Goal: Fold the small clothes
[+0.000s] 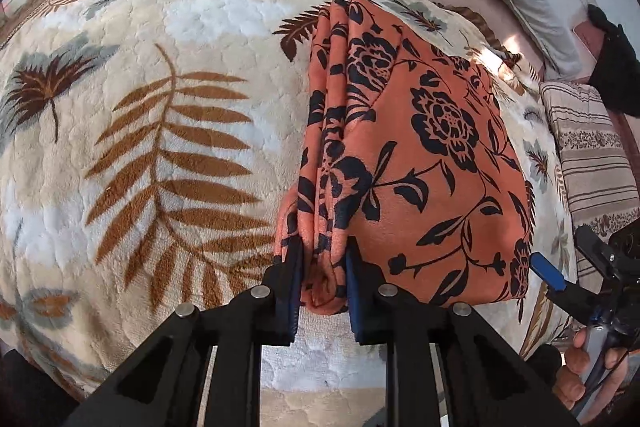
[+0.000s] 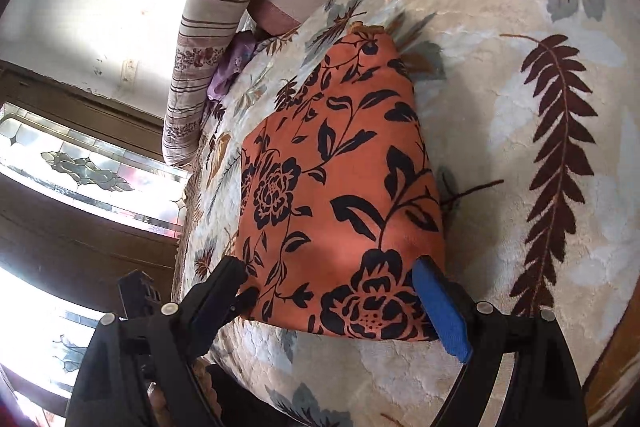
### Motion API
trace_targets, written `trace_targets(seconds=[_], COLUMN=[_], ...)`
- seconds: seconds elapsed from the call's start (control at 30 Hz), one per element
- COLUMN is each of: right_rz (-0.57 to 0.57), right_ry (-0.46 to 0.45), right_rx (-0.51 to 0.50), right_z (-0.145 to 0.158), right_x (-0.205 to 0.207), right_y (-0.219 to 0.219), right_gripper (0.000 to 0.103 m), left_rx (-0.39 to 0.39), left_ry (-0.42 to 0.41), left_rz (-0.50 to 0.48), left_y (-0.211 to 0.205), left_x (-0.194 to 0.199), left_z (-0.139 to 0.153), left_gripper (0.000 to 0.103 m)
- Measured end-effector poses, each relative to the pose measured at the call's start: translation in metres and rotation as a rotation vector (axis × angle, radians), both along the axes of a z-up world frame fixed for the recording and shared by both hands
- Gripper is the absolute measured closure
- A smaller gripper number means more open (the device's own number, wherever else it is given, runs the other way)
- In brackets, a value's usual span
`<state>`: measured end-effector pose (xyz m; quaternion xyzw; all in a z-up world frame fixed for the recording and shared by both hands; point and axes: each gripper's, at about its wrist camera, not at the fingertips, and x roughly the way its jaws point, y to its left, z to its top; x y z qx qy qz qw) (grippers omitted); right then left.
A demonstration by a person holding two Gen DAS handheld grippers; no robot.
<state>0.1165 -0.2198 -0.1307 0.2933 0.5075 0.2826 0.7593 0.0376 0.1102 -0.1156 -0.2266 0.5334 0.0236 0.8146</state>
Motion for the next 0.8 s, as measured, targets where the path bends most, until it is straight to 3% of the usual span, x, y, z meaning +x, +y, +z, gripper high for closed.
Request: trace_targets(seconds=[0.27, 0.53, 0.63, 0.73, 0.8], right_rz=[-0.041, -0.082, -0.080, -0.020, 0.052], right_ry=[0.005, 0.070, 0.105, 0.135, 0.069], right_rx=[0.026, -0.007, -0.019, -0.020, -0.144], right_z=[-0.003, -0.018, -0.029, -0.041, -0.030], right_x=[-0.003, 0.042, 0.066, 0.082, 0.082], right_y=[-0.022, -0.030, -0.022, -0.001, 0.022], right_gripper=[0.013, 0.013, 0.013, 0.014, 0.058], left_rx=[0.082, 0.139, 0.162, 0.218, 0.242], left_ry=[-0.007, -0.114, -0.125, -0.070, -0.035], left_rz=[-0.022, -0.065, -0.076, -0.075, -0.080], left_y=[-0.013, -0.019, -0.025, -0.027, -0.026], left_x=[-0.005, 0.024, 0.046, 0.064, 0.069], left_z=[0.012, 0.050, 0.048, 0.028, 0.014], left_gripper=[0.078, 0.068, 0.067, 0.067, 0.063])
